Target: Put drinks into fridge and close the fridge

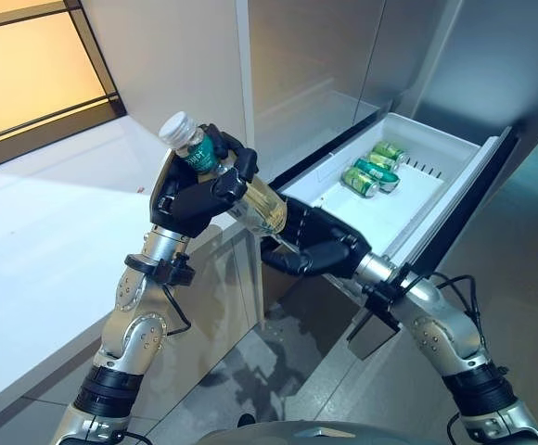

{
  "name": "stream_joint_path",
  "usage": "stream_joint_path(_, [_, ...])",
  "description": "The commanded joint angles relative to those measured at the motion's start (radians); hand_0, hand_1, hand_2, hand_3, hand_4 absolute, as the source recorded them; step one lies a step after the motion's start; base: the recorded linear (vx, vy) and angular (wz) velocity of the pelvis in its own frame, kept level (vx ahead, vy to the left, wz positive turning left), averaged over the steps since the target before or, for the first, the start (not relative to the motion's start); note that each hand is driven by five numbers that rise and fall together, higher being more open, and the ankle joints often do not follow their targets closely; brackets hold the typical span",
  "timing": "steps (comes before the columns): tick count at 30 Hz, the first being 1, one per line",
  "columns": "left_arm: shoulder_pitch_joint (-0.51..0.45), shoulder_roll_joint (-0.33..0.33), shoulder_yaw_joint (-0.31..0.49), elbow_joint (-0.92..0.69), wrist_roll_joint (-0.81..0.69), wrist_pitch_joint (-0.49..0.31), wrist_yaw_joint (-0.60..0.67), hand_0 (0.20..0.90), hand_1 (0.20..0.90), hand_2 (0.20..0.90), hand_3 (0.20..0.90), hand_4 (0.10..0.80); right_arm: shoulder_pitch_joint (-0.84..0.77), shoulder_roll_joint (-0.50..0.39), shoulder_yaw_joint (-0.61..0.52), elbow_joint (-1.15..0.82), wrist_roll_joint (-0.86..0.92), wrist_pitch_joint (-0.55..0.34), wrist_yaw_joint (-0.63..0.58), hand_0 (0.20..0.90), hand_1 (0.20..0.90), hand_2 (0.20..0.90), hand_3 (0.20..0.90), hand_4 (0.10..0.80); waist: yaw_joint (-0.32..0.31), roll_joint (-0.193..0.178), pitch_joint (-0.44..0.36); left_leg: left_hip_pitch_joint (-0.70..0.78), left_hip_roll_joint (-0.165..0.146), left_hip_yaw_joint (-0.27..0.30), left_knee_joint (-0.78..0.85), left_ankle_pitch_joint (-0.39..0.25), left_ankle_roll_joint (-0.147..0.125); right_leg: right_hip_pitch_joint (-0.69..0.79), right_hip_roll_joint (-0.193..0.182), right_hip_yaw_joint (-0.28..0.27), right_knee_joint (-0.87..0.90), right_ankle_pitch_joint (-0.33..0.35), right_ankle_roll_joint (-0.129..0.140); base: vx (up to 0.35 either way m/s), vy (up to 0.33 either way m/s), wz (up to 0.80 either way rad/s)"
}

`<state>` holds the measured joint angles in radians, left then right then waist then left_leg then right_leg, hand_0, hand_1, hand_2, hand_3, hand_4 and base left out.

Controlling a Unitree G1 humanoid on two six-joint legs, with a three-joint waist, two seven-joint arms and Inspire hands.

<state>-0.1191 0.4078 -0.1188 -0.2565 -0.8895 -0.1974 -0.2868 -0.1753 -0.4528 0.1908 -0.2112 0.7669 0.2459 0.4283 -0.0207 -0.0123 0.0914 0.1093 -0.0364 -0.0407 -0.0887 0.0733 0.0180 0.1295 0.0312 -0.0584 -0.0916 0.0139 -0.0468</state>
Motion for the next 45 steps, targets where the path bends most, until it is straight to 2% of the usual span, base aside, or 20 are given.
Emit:
stream_joint_path(1, [-0.164, 0.0, 0.028, -0.096, -0.083, -0.053, -0.049, 0.3, 0.3, 0.3, 0.2, 0.1, -0.087, 0.036, -0.055, -0.144, 0.093, -0.053, -0.001, 0.9, 0.9, 0.9, 0.9, 0.8, -0.013, -0.023, -0.092, 0.019, -0.02, 0.041, 0.001, -0.084, 0.022, -0.008, -0.035, 0.018, 0.004, 0.033, 0.079, -0.009, -0.002, -0.07])
stream_joint_path(8, [-0.197, 0.016, -0.013, -0.131, -0.057, 0.003, -0.064, 0.3, 0.3, 0.3, 0.2, 0.1, -0.107, -0.029, -0.054, -0.186, 0.076, 0.018, 0.009, 0.9, 0.9, 0.9, 0.9, 0.8, -0.029, -0.03, -0.095, 0.02, -0.018, 0.052, 0.001, -0.087, 0.022, -0.013, -0.034, 0.031, 0.005, 0.037, 0.082, -0.01, -0.004, -0.06])
stream_joint_path(16, [-0.242, 0.067, -0.072, -0.108, 0.058, -0.028, -0.015, 0.3, 0.3, 0.3, 0.2, 0.1, -0.157, -0.086, 0.004, -0.202, 0.09, 0.115, 0.036, 0.9, 0.9, 0.9, 0.9, 0.8, -0.036, -0.034, -0.094, 0.022, -0.016, 0.061, 0.001, -0.086, 0.02, -0.013, -0.034, 0.039, 0.004, 0.04, 0.084, 0.0, 0.0, 0.0])
stream_joint_path(23, [-0.265, 0.1, -0.116, -0.11, 0.066, -0.036, -0.023, 0.3, 0.3, 0.3, 0.2, 0.1, -0.181, -0.142, 0.063, -0.198, 0.063, 0.181, 0.023, 0.9, 0.9, 0.9, 0.9, 0.8, -0.041, -0.037, -0.092, 0.026, -0.014, 0.061, 0.001, -0.091, 0.019, -0.012, -0.033, 0.043, 0.005, 0.036, 0.086, 0.0, 0.0, 0.0])
stream_joint_path(29, [-0.287, 0.095, -0.164, -0.104, 0.045, -0.019, -0.029, 0.3, 0.3, 0.3, 0.2, 0.1, -0.234, -0.132, 0.105, -0.185, 0.098, 0.189, -0.036, 0.9, 0.9, 0.9, 0.9, 0.8, -0.042, -0.037, -0.089, 0.03, -0.012, 0.065, 0.001, -0.091, 0.019, -0.009, -0.03, 0.048, 0.004, 0.037, 0.085, 0.0, 0.0, 0.0])
stream_joint_path(36, [-0.313, 0.063, -0.231, -0.089, 0.031, -0.012, -0.045, 0.3, 0.3, 0.3, 0.2, 0.1, -0.294, -0.072, 0.161, -0.156, 0.21, 0.2, -0.159, 0.9, 0.9, 0.9, 0.9, 0.8, -0.039, -0.035, -0.088, 0.032, -0.01, 0.067, 0.001, -0.089, 0.021, -0.007, -0.028, 0.048, 0.005, 0.038, 0.082, 0.0, 0.0, 0.0])
stream_joint_path(38, [-0.312, 0.053, -0.245, -0.083, 0.03, -0.014, -0.056, 0.3, 0.3, 0.3, 0.2, 0.1, -0.298, -0.053, 0.167, -0.153, 0.278, 0.206, -0.199, 0.705, 0.705, 0.705, 0.672, 0.572, -0.038, -0.036, -0.087, 0.032, -0.01, 0.067, 0.001, -0.088, 0.021, -0.006, -0.026, 0.047, 0.004, 0.038, 0.081, 0.0, 0.0, 0.0])
stream_joint_path(39, [-0.311, 0.051, -0.248, -0.081, 0.03, -0.014, -0.061, 0.3, 0.3, 0.3, 0.2, 0.1, -0.299, -0.047, 0.167, -0.153, 0.302, 0.206, -0.213, 0.429, 0.429, 0.429, 0.351, 0.251, -0.037, -0.036, -0.088, 0.033, -0.01, 0.067, 0.001, -0.089, 0.021, -0.006, -0.026, 0.047, 0.004, 0.038, 0.081, 0.0, 0.0, 0.0])
stream_joint_path(40, [-0.313, 0.047, -0.258, -0.077, 0.032, -0.018, -0.061, 0.3, 0.3, 0.3, 0.2, 0.1, -0.304, -0.035, 0.168, -0.147, 0.328, 0.211, -0.227, 0.3, 0.3, 0.3, 0.2, 0.1, -0.037, -0.036, -0.088, 0.032, -0.01, 0.068, 0.001, -0.088, 0.021, -0.006, -0.026, 0.047, 0.004, 0.038, 0.081, 0.0, 0.0, 0.0])
stream_joint_path(45, [-0.315, 0.037, -0.28, -0.066, 0.099, -0.094, -0.058, 0.3, 0.3, 0.3, 0.2, 0.1, -0.304, -0.01, 0.177, -0.136, 0.401, 0.222, -0.293, 0.3, 0.3, 0.3, 0.2, 0.1, -0.035, -0.036, -0.089, 0.03, -0.009, 0.067, 0.001, -0.087, 0.021, -0.008, -0.025, 0.042, 0.004, 0.038, 0.08, 0.0, 0.0, 0.0])
